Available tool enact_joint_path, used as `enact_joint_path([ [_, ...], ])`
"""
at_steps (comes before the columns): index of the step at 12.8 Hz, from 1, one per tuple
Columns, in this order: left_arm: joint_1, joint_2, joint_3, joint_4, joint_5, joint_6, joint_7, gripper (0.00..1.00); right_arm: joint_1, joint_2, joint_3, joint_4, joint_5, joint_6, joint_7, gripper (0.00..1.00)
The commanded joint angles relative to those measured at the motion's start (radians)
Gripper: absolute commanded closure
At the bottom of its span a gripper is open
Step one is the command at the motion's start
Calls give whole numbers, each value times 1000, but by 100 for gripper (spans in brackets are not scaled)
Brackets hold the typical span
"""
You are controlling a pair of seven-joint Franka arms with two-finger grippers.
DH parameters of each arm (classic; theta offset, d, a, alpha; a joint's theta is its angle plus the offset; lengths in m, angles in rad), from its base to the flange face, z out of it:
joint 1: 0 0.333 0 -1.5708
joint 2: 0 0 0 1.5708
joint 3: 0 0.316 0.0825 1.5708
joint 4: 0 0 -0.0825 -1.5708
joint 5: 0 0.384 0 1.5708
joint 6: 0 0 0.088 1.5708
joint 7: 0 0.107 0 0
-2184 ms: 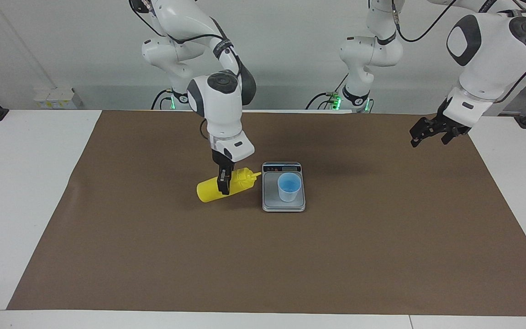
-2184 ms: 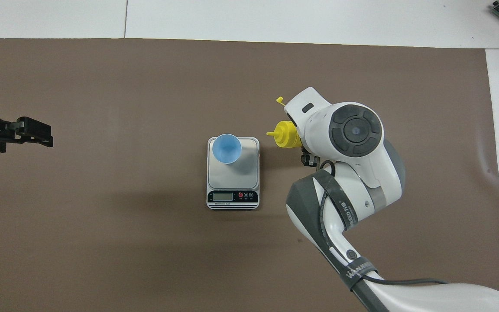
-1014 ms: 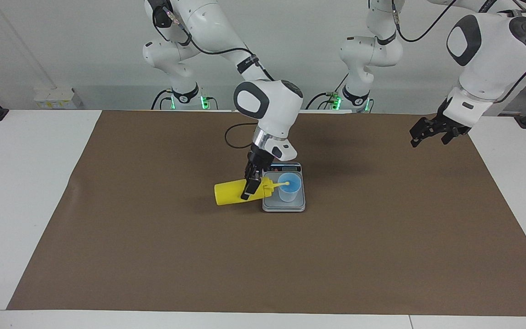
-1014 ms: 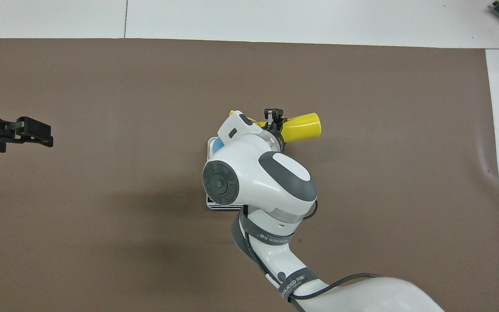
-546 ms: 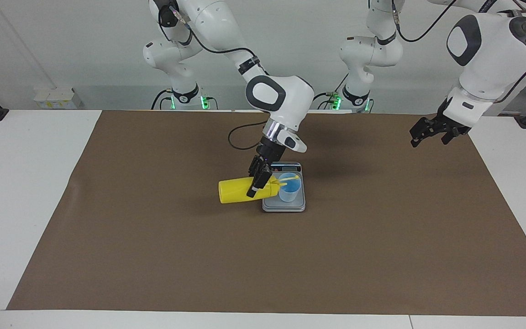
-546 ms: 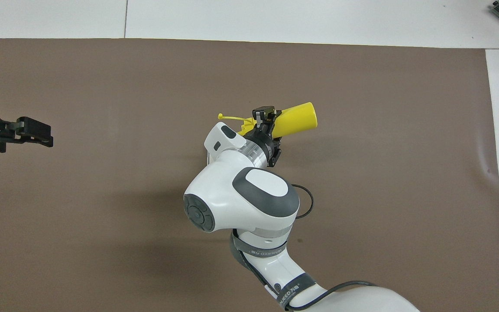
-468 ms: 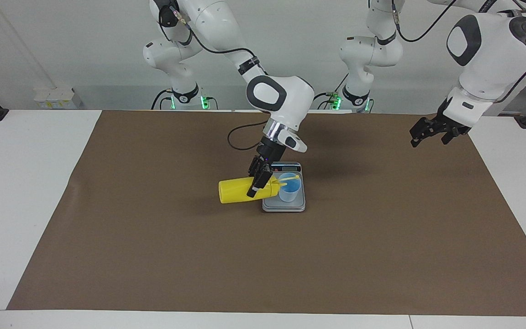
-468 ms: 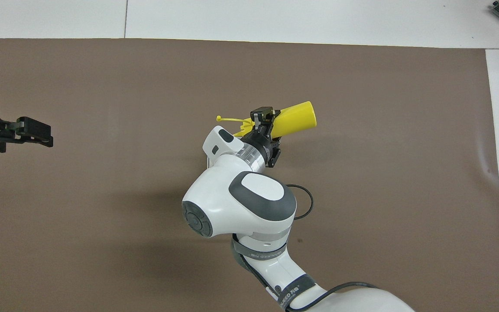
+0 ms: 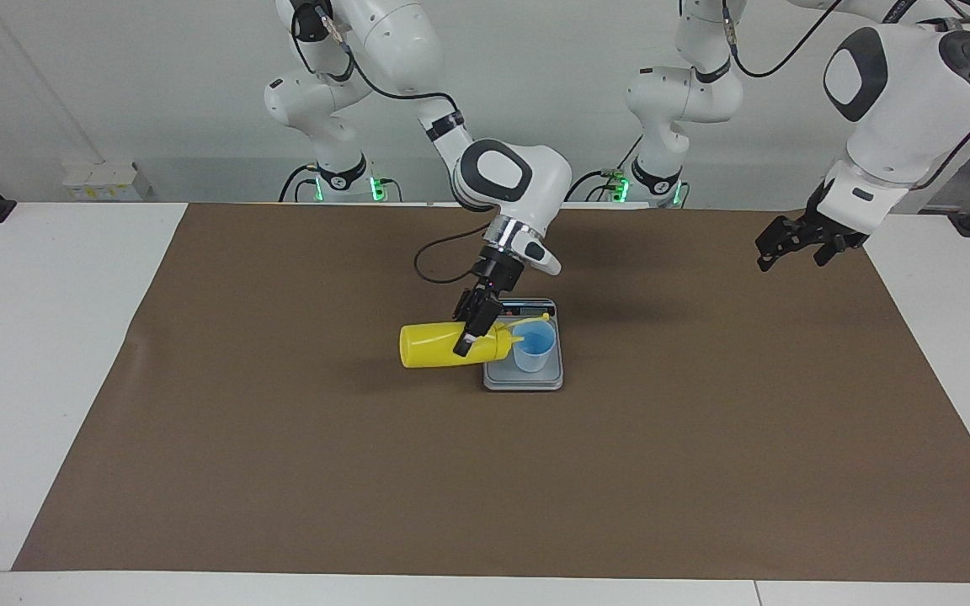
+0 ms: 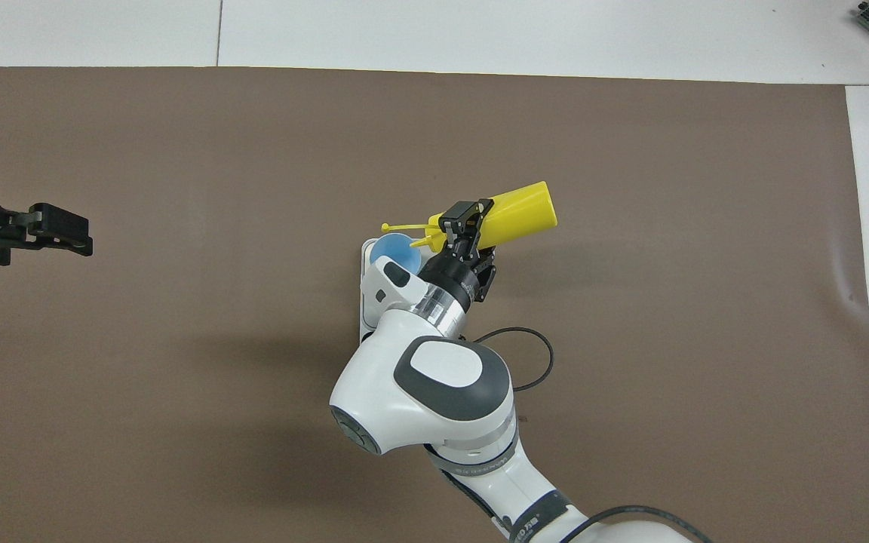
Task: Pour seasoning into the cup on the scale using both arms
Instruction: 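Tilt the bottle nozzle down over the blue cup with the right gripper, then turn the bottle upright and move it away from the cup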
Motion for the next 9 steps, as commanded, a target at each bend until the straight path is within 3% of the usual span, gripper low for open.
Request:
enact_joint_path([
  [1,4,-26,-4,-30,15,18,-12,0,23,-42,3,-50,-63,-13,37,45],
  [9,4,-26,-4,-30,15,18,-12,0,27,-31,3,-30,-79,-18,41,44],
])
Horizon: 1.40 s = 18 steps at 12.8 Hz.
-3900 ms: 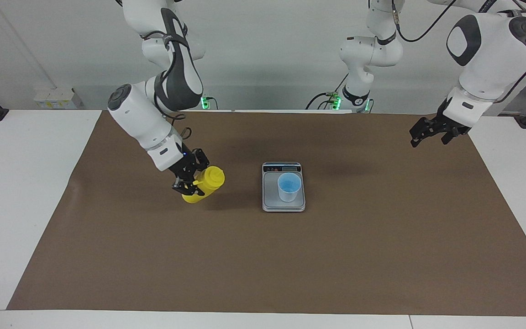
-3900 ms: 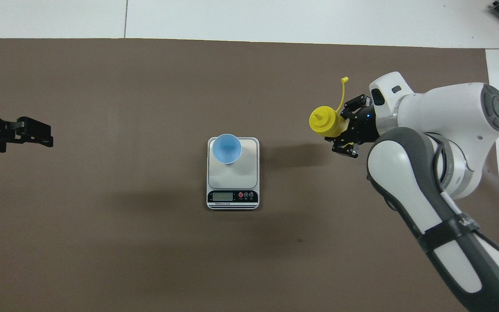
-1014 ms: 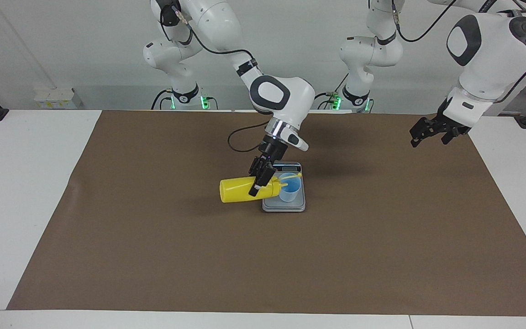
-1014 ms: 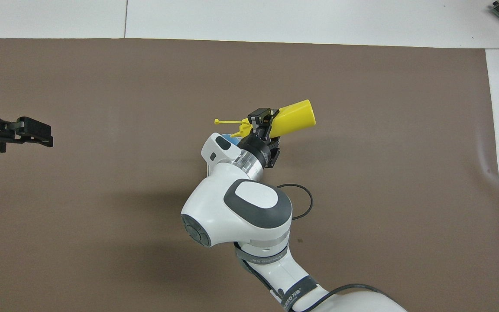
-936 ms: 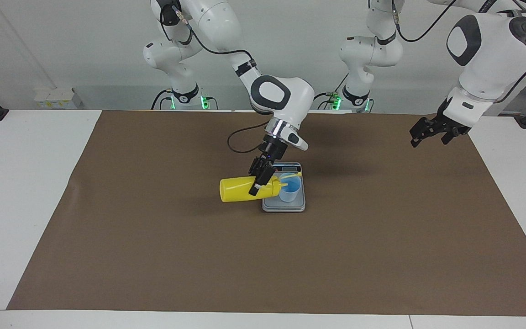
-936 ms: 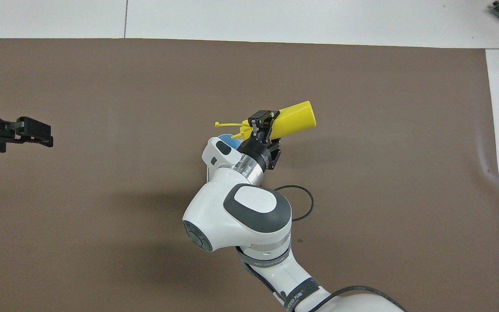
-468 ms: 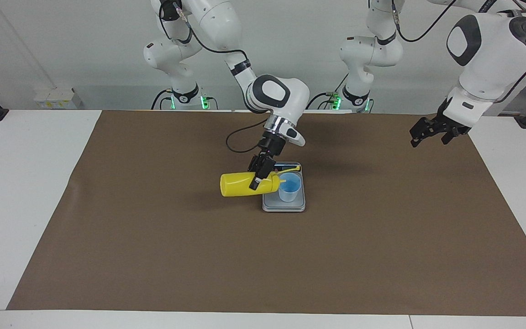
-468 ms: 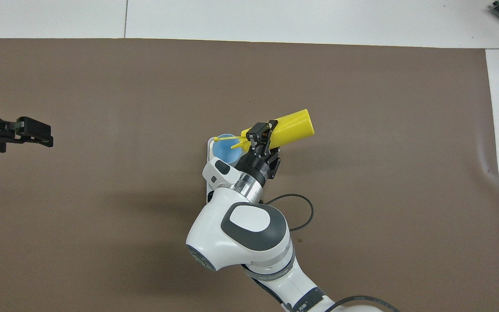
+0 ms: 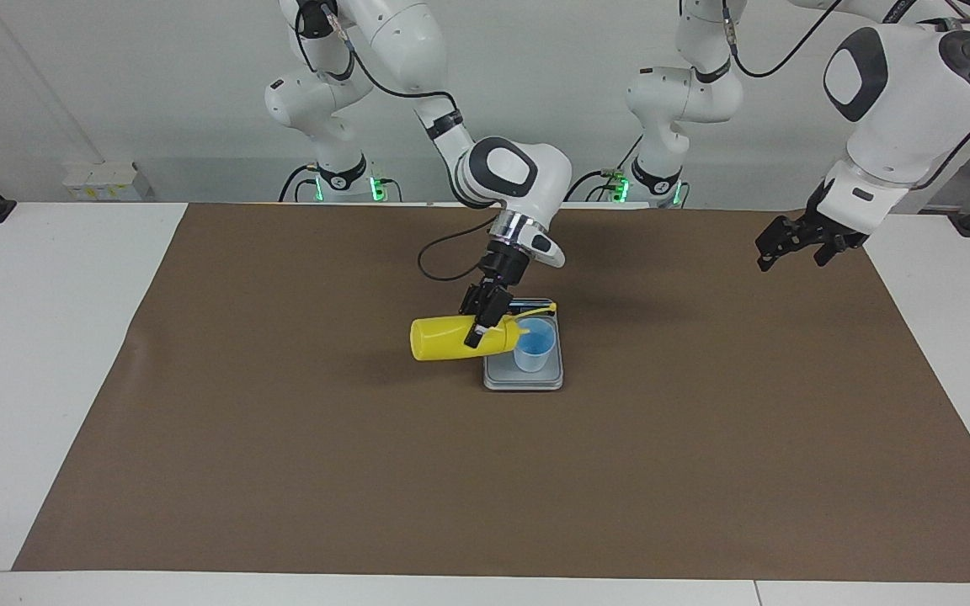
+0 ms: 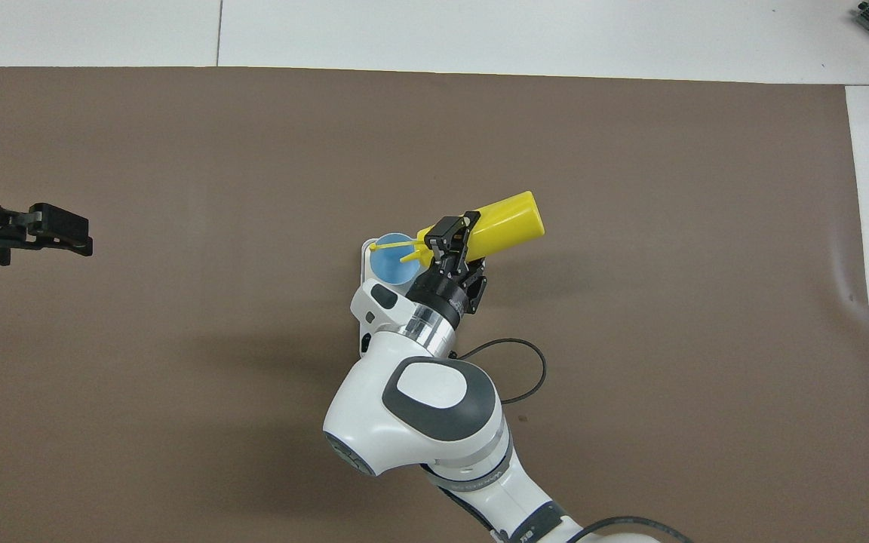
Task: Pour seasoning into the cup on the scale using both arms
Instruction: 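Turn the bottle upright and move it away from the cup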
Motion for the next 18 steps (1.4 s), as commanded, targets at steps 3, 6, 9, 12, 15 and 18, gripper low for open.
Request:
enact_joint_path([
  [3,4,-26,-4,-30,15,18,-12,0,-18,-40,6,5,9,-1,45,44],
  [6,4,-26,-4,-30,15,18,-12,0,-47,-94,6,-9,134,57,42,43],
  [9,4,-26,-4,-30,15,18,-12,0,-84,-140,6,-21,314,115,28,40],
  [12,4,-26,-4,-30,15,18,-12,0,-142,-183,6,-23,504,146,-81,40],
  [15,4,-26,-4,-30,15,18,-12,0,-206,-207,6,-41,728,232,-107,40],
  [18,4,-26,-4,-30,15,18,-12,0,-278,-215,6,-73,907,345,-165,40],
])
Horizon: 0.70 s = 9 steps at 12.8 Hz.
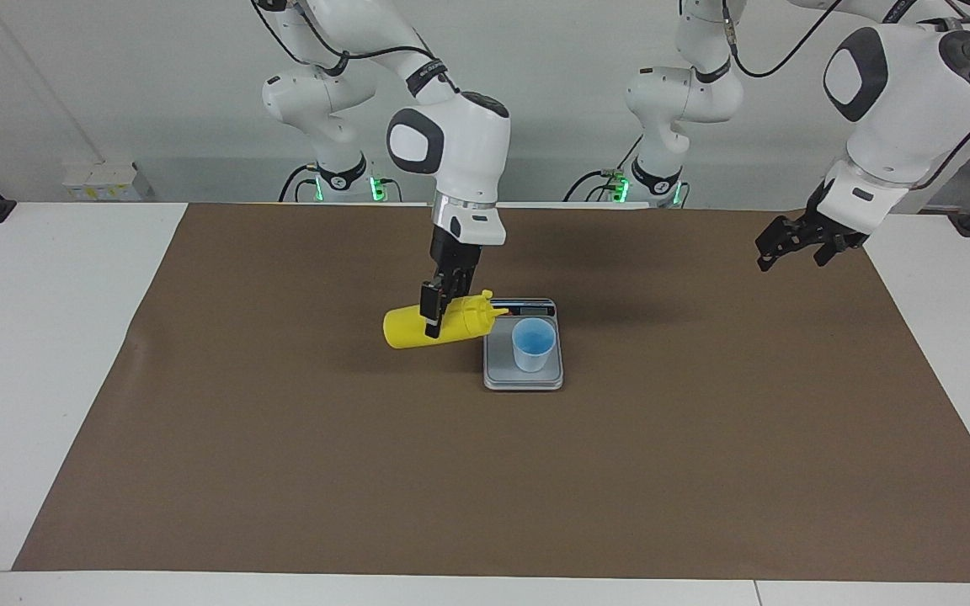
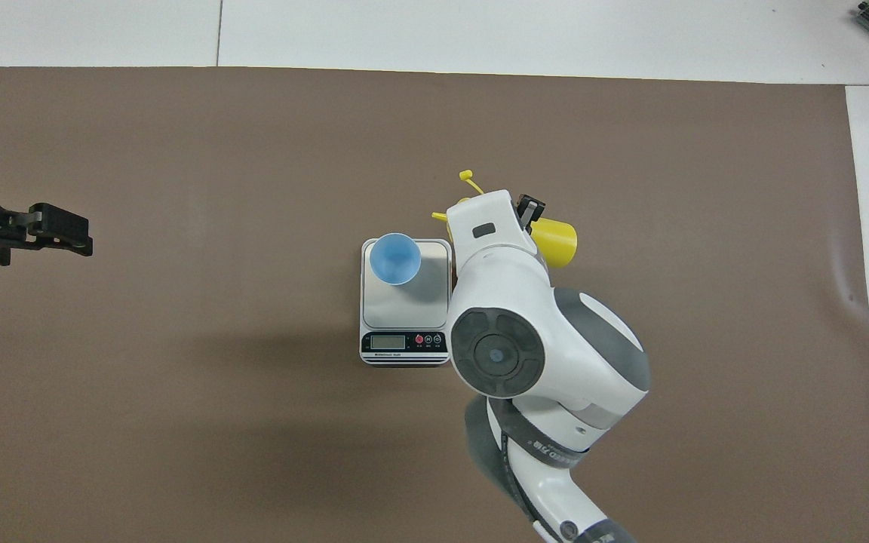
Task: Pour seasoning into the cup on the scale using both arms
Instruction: 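Turn the bottle upright and move it away from the cup, then lower the yellow bottle onto the table with the right gripper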
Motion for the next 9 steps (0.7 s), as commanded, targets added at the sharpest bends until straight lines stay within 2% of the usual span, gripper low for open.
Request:
enact_joint_path([
  [1,3,-26,-4,-30,15,18,-12,0,-73,-45,8,-59,135,91,-102,40],
  [5,3,-26,-4,-30,15,18,-12,0,-179,-80,8,-136,449,209,-381,40],
  [7,3,-26,-4,-31,15,18,-12,0,-231,-79,8,-138,660,210,-578,40],
  [9,3,-26,-4,-30,15,18,-12,0,-296,-82,7,-155,921,201,-856,40],
])
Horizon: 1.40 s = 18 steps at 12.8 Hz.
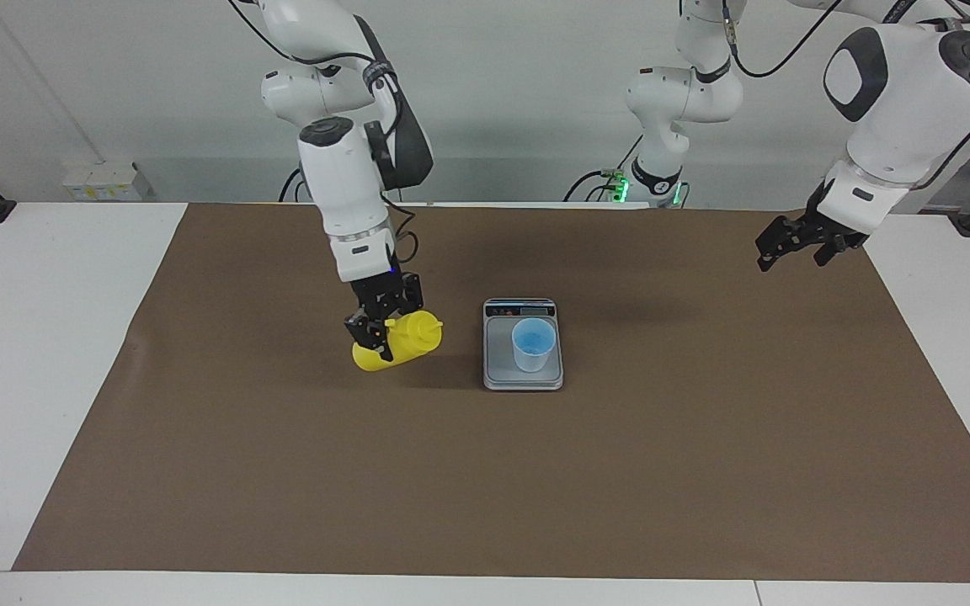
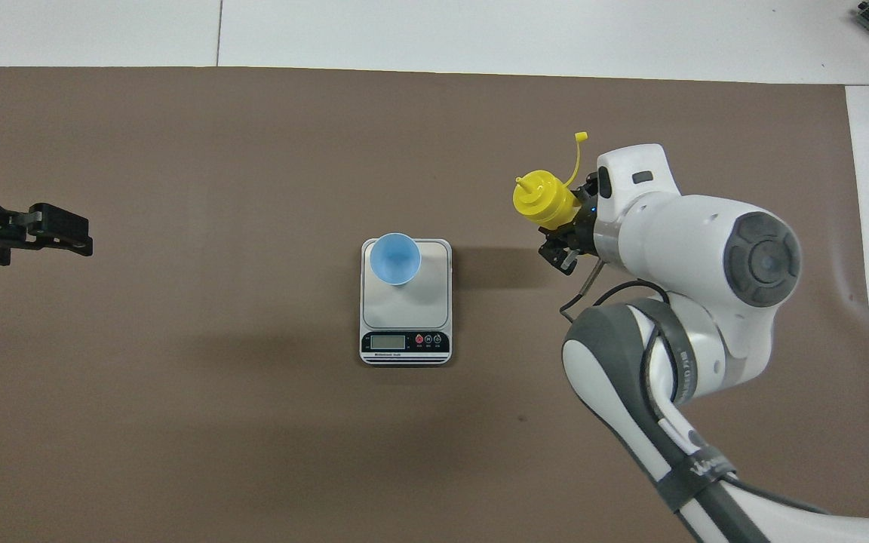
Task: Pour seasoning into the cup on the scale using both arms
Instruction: 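Lower the yellow bottle onto the table with the right gripper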
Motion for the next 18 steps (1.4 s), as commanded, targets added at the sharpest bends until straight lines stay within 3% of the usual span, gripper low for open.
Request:
enact_joint_path([
  [1,3,-26,-4,-30,15,18,-12,0,-95,-42,10,-58,278,8,-314,40],
  [4,3,-26,-4,-30,15,18,-12,0,-211,-62,10,-101,510,-57,-611,40],
  [9,3,-26,-4,-31,15,18,-12,0,-403,-19,10,-135,798,-210,-1002,40],
  [14,3,-26,-4,-30,15,18,-12,0,-526,29,10,-135,865,-310,-1116,39],
  [18,3,-26,-4,-30,15,18,-12,0,-569,53,8,-135,891,-347,-1181,30],
])
